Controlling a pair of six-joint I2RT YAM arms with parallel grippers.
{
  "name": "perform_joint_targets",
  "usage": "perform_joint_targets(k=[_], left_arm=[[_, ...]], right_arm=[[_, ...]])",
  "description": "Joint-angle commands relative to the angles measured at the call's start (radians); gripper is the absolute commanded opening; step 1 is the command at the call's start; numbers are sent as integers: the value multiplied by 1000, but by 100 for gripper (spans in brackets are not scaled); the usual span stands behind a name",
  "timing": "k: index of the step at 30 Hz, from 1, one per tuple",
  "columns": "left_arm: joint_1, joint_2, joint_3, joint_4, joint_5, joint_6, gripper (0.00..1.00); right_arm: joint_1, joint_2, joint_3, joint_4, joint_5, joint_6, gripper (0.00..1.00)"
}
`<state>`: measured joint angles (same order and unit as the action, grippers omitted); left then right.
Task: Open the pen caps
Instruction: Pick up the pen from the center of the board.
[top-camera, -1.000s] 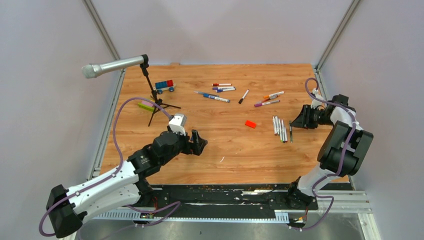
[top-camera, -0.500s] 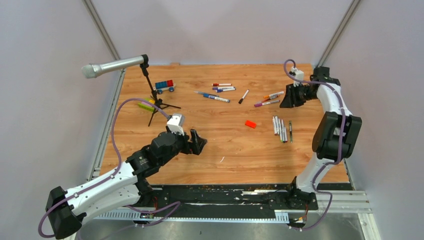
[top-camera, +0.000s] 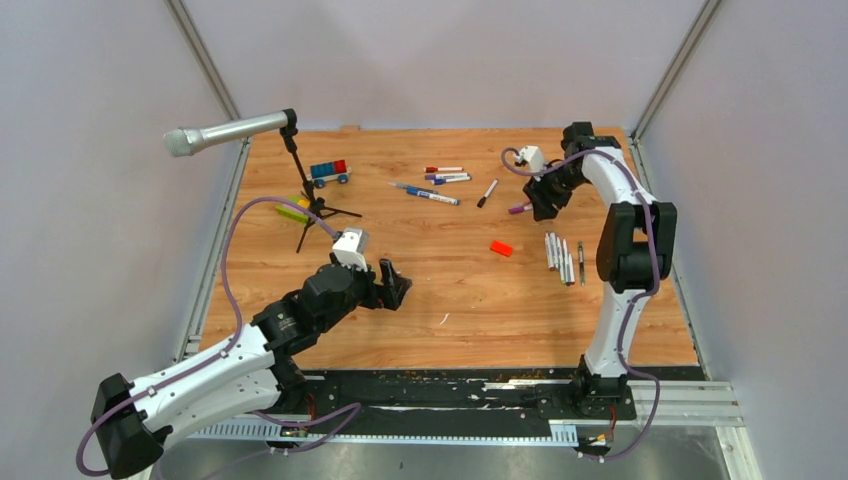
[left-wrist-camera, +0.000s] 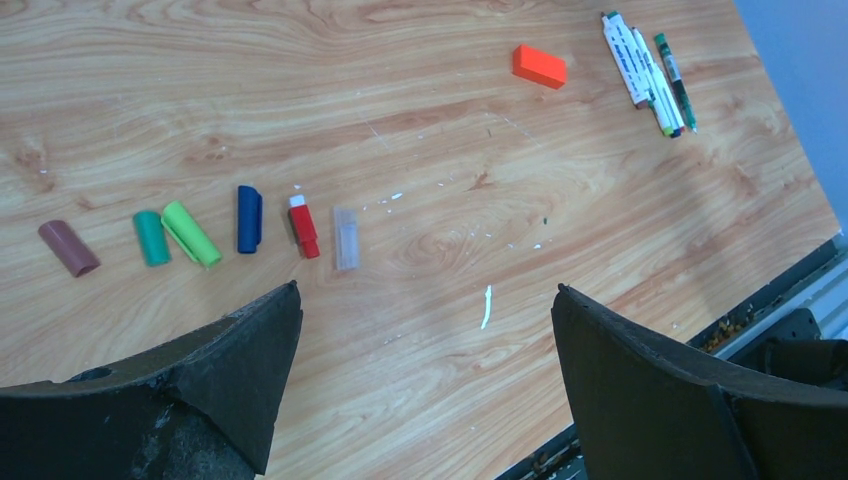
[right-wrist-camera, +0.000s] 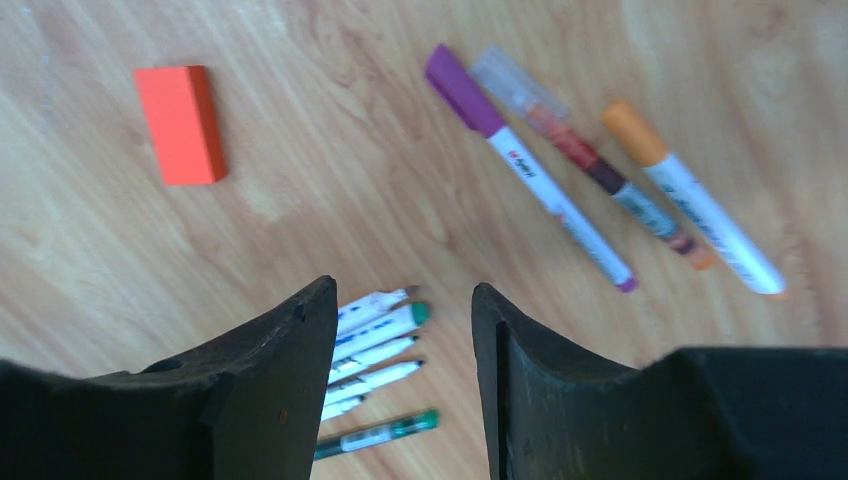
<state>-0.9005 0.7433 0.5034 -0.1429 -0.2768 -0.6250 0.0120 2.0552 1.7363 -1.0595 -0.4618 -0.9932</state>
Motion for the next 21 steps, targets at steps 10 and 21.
perform_joint_targets(k=[10, 21], left_arm=[[5, 76, 40, 11, -22, 24, 100], [5, 91, 35, 14, -24, 25, 100]], right_arm=[[96, 207, 287, -67, 203, -131, 50], [97, 284, 342, -71, 281, -137, 46]])
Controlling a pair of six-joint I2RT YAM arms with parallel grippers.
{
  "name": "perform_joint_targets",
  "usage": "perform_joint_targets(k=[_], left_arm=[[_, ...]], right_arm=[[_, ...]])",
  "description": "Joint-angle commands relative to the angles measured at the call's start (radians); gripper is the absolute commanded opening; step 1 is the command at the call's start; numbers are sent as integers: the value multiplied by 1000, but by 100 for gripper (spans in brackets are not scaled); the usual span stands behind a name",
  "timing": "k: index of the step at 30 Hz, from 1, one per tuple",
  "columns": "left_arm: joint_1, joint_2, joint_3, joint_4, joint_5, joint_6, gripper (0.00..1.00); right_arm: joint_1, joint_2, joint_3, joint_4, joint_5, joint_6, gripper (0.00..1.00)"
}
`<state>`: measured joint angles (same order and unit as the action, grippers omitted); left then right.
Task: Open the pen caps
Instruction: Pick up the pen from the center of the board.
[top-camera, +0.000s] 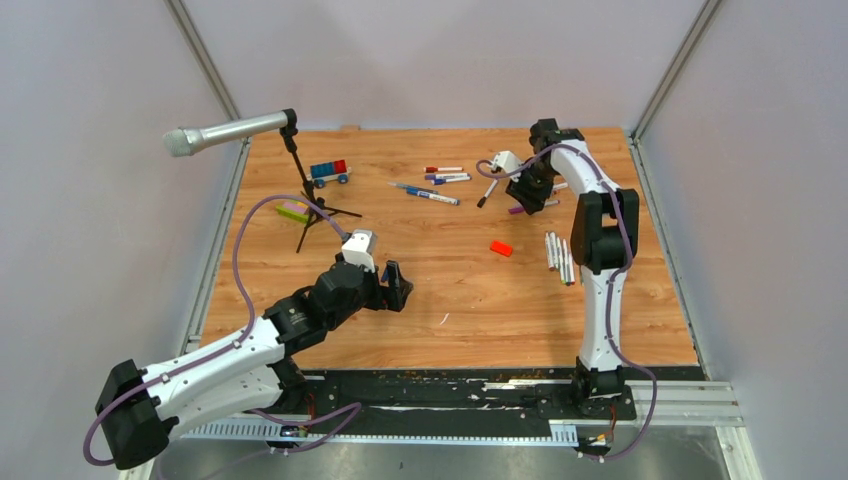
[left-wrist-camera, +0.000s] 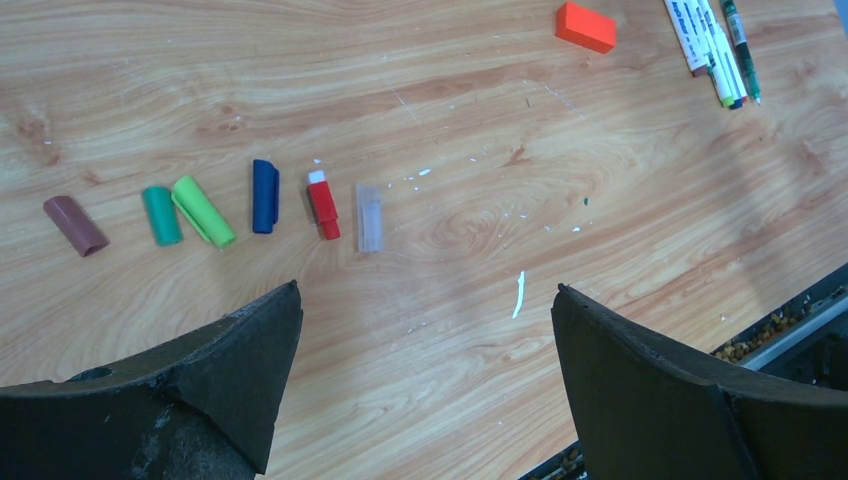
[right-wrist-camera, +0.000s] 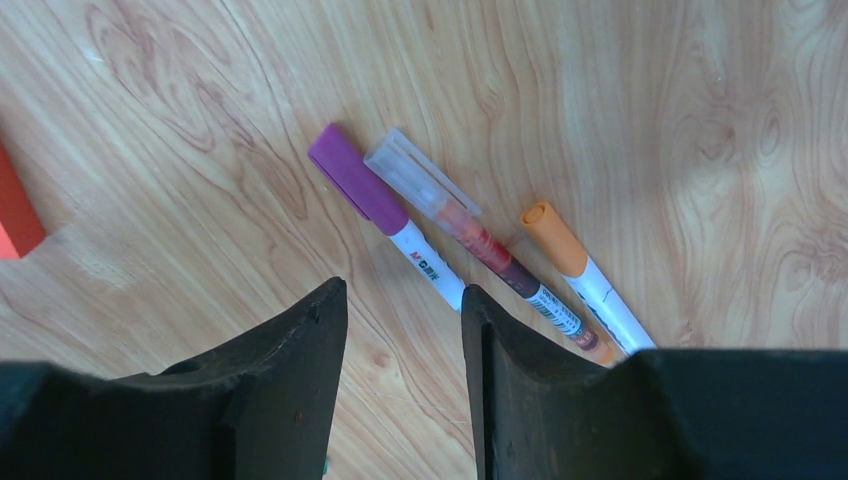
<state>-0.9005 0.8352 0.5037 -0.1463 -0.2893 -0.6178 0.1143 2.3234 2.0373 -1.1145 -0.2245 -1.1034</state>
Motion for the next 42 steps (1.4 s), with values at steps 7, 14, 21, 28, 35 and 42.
perform_joint_targets(k=[7, 14, 21, 28, 35, 42], left_arm=[[6, -4, 27, 12, -11, 12, 100], [5, -9, 19, 16, -14, 5, 100], [6, -9, 18, 18, -14, 2, 100], [5, -9, 16, 21, -11, -4, 100], [6, -11, 12, 23, -8, -9, 100], [6, -24, 9, 25, -1, -16, 100]], right_arm=[[-6, 38, 54, -9, 72, -35, 44], [-5, 49, 55, -19, 65, -46, 40], [-5, 63, 57, -49, 61, -55, 38], [-3, 68, 48, -27, 87, -36, 39], [11, 54, 6, -34, 93, -38, 28], [29, 1, -100, -18, 70, -67, 9]])
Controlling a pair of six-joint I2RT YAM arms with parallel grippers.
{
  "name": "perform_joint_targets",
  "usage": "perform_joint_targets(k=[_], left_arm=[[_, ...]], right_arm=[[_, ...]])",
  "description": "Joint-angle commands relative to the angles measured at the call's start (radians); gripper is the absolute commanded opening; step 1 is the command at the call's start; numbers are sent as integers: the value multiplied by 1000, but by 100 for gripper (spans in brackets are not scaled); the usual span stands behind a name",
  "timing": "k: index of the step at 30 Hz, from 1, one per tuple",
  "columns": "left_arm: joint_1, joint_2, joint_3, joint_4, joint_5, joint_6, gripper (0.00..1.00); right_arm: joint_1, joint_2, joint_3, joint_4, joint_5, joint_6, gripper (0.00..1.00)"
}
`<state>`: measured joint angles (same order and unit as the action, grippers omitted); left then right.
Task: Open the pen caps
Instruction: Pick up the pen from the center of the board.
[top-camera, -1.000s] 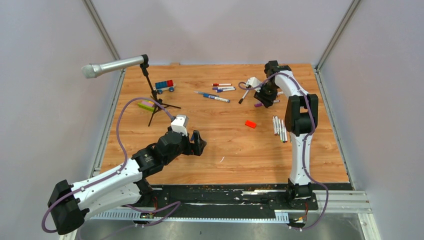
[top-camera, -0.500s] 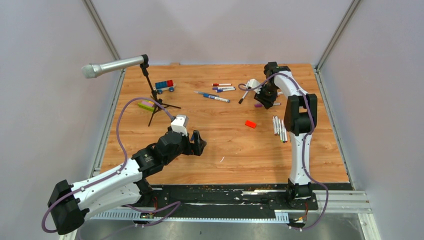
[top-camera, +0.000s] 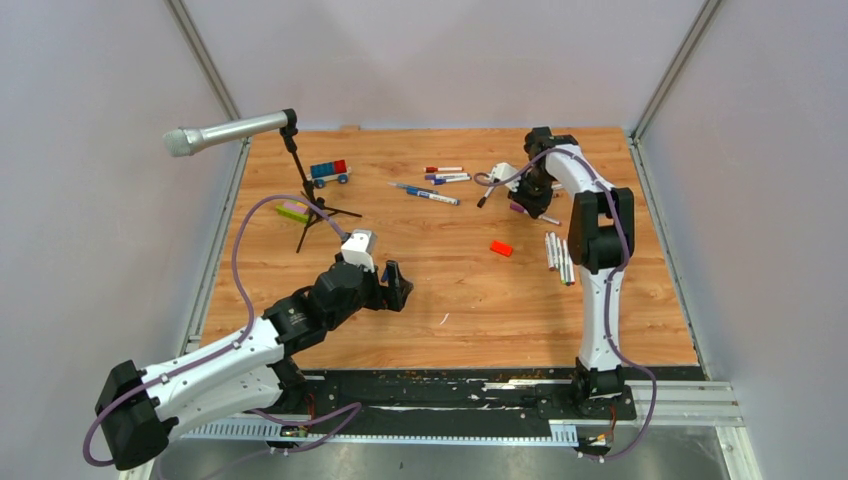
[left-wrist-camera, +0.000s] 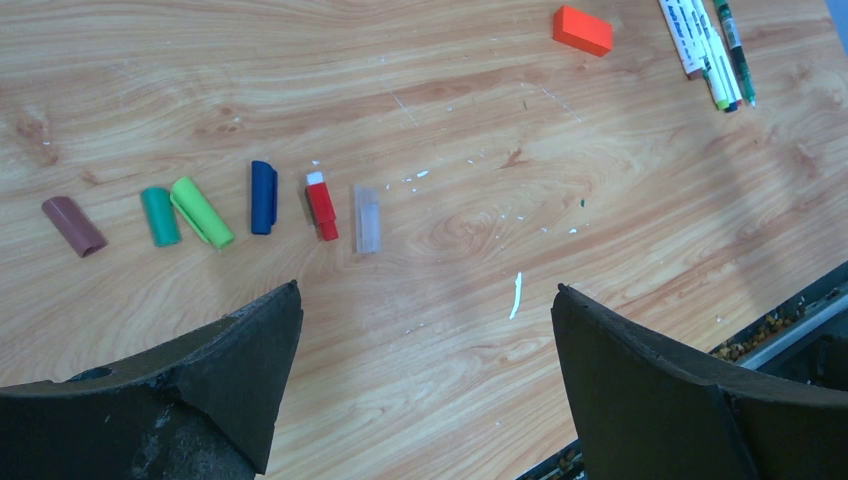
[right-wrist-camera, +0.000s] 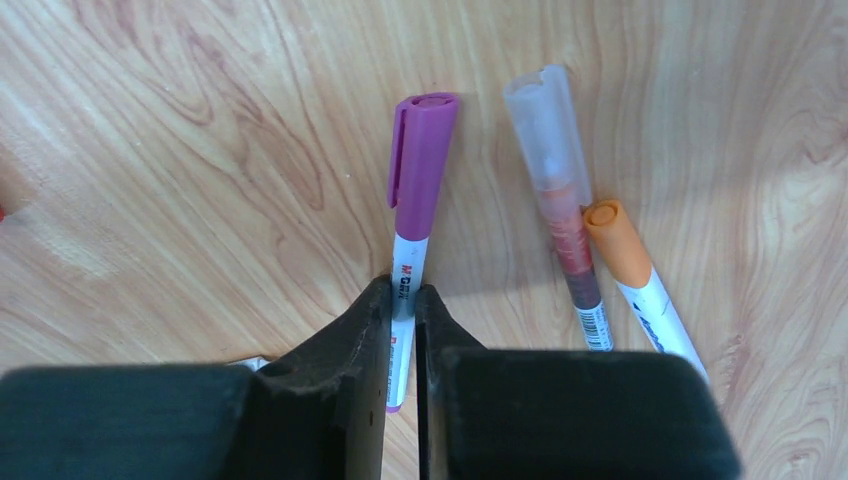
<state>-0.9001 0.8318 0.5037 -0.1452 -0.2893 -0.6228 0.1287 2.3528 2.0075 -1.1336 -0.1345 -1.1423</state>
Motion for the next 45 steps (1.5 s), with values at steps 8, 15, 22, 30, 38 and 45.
perform_joint_targets(k=[8, 15, 22, 30, 38, 45], left_arm=[[6, -48, 2, 18, 0, -23, 100], [6, -56, 1, 37, 16, -29, 100], [6, -57, -8, 79, 52, -44, 100], [6, -89, -41, 180, 101, -75, 100], [5, -139, -182, 547, 149, -209, 100], [5, -54, -216, 841, 151, -340, 100]], right_arm=[[44, -122, -194, 65, -73, -73, 1], [78, -219, -251, 143, -125, -74, 0], [104, -301, -263, 163, -201, -23, 0], [114, -475, -367, 175, -368, 102, 0], [112, -651, -507, 77, -657, 304, 0], [110, -795, -703, 48, -929, 300, 0]])
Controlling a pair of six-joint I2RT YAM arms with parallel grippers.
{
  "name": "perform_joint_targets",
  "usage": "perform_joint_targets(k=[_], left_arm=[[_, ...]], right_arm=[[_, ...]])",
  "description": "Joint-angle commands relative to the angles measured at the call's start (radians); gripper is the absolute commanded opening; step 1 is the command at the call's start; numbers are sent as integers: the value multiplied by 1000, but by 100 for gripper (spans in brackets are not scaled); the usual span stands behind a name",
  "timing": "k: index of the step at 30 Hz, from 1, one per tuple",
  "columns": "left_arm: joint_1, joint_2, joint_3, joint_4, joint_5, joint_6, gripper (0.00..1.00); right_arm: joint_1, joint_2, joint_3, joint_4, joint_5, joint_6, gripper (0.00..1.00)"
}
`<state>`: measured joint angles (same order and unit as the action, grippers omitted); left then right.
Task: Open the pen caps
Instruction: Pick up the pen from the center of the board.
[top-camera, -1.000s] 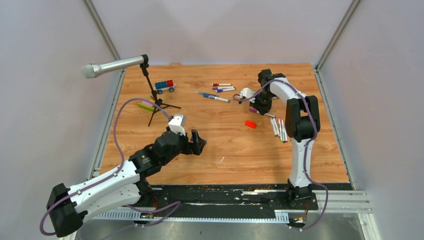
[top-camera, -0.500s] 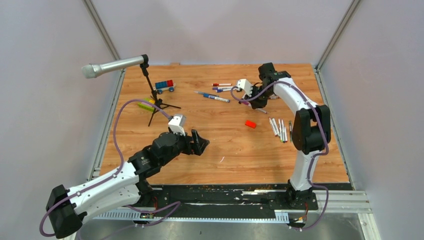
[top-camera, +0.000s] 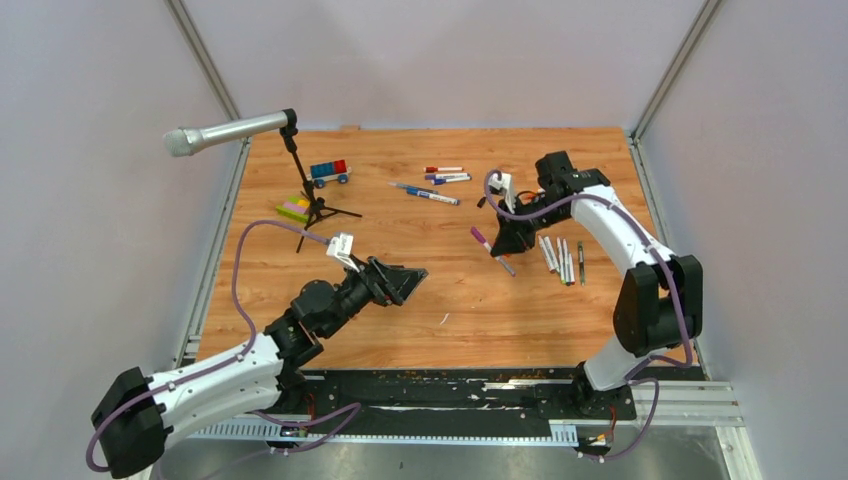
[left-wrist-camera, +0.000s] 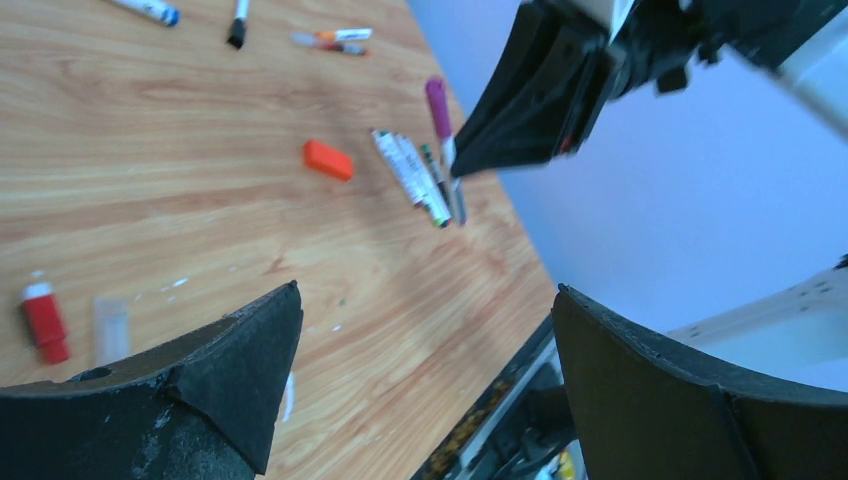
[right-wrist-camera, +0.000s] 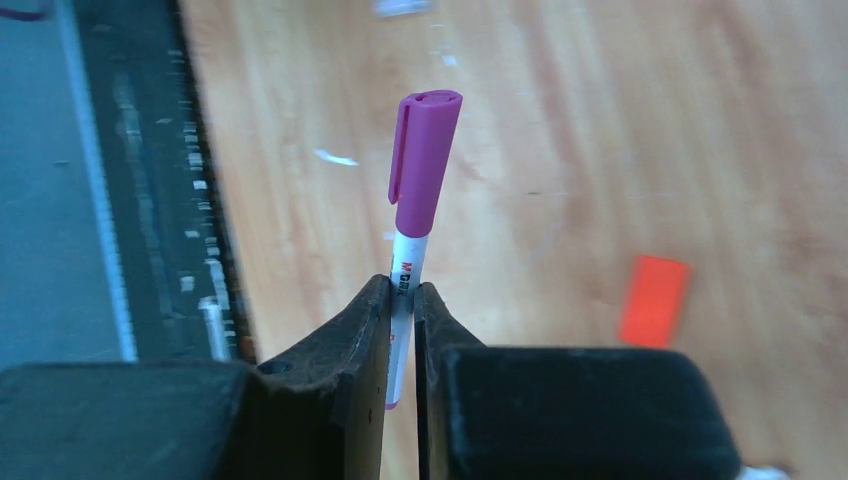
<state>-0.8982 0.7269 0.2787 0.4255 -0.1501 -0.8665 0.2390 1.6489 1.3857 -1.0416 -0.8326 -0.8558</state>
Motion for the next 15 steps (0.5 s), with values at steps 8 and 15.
perform_joint_targets(k=[8, 15], left_arm=[[2, 291, 142, 414, 88, -99, 100], [-5, 450, 232, 453, 117, -90, 96]], right_arm=[[-7, -158, -225, -24, -475, -36, 0], [-7, -131, -259, -1, -547, -31, 0]])
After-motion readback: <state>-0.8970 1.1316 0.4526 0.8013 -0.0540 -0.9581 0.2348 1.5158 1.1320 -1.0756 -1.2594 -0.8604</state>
